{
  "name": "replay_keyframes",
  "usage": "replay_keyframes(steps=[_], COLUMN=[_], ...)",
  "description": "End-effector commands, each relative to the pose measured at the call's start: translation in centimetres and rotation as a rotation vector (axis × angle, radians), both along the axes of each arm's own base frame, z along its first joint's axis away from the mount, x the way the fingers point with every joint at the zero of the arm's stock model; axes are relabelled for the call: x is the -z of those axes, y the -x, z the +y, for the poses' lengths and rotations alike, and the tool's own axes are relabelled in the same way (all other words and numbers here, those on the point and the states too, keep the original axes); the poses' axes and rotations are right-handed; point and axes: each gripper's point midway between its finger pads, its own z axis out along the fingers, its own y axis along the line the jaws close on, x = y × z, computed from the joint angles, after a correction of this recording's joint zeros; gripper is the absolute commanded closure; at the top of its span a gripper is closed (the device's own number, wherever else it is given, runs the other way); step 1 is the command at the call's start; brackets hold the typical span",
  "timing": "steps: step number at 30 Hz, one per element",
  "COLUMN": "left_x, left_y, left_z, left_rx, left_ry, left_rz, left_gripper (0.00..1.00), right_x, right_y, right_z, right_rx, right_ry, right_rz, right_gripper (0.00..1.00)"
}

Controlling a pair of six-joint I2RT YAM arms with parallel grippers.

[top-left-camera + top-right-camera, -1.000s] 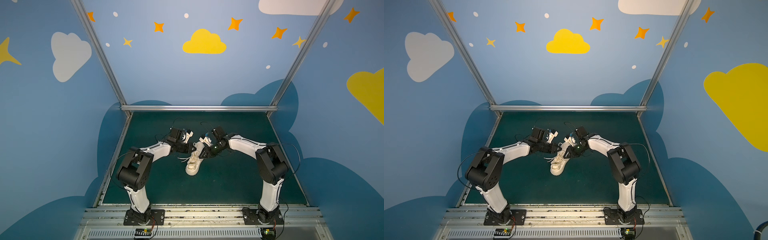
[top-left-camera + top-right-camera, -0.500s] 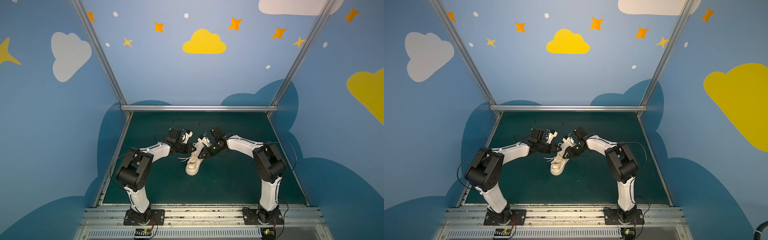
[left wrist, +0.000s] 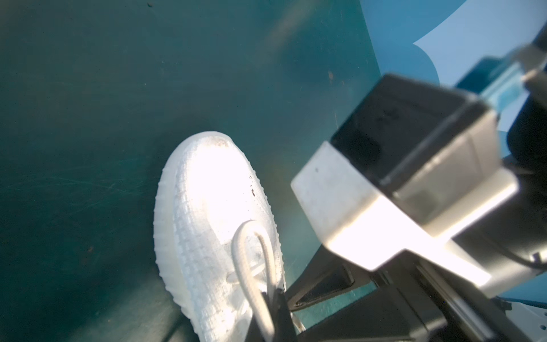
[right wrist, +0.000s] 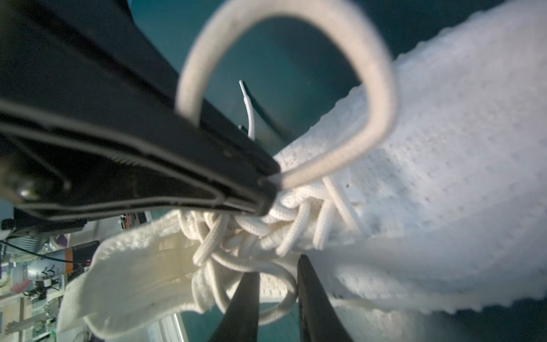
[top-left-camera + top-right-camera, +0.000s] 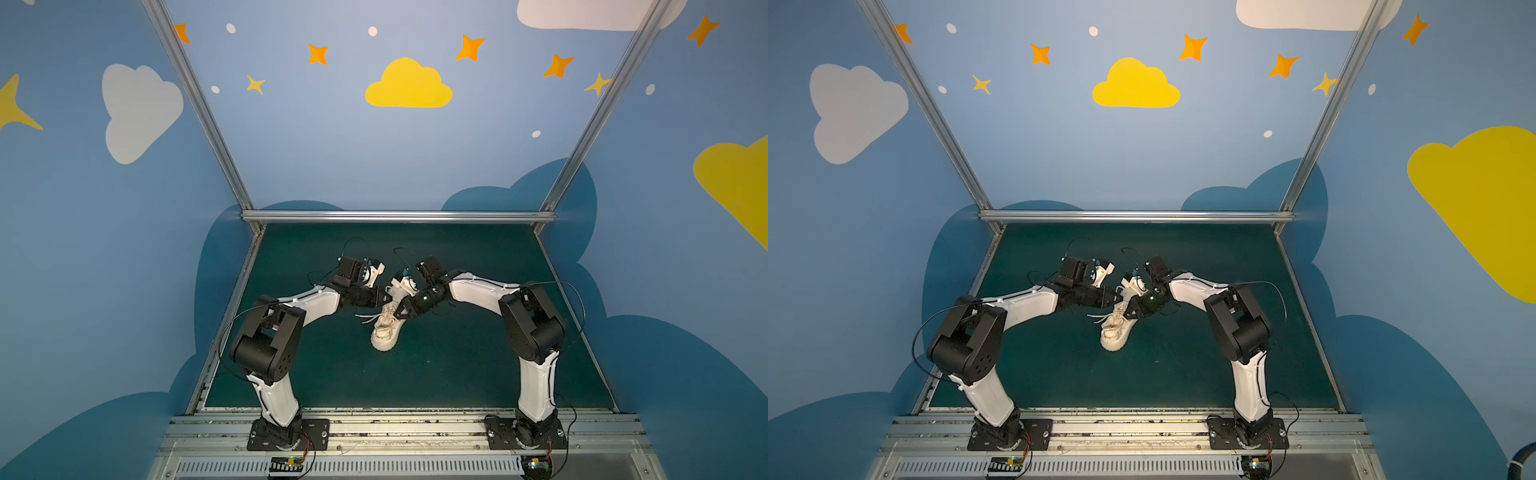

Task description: Tie the shoes

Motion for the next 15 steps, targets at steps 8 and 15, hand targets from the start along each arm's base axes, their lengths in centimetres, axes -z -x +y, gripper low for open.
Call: replay_keyframes(steps=[8,15], left_x=[-2.3,-3.4], left_y=[-0.2,-0.6], left_z=[0.7,2.2], left_rx=[-0.038,-0.093], left_ry=[0.010,-0.008], left_rz=[-0.074,-0.130], left_gripper=[0.97,0.97], right_x=[-2.3,-2.5], right_y=[0.5,1.3], right_z=[-0.4,-1.6], right_rx=[0.041,0.087], right_ry=[-0.028,-0.020], right_rz=[-0.030,-0.031], right_gripper=[1.00,1.00])
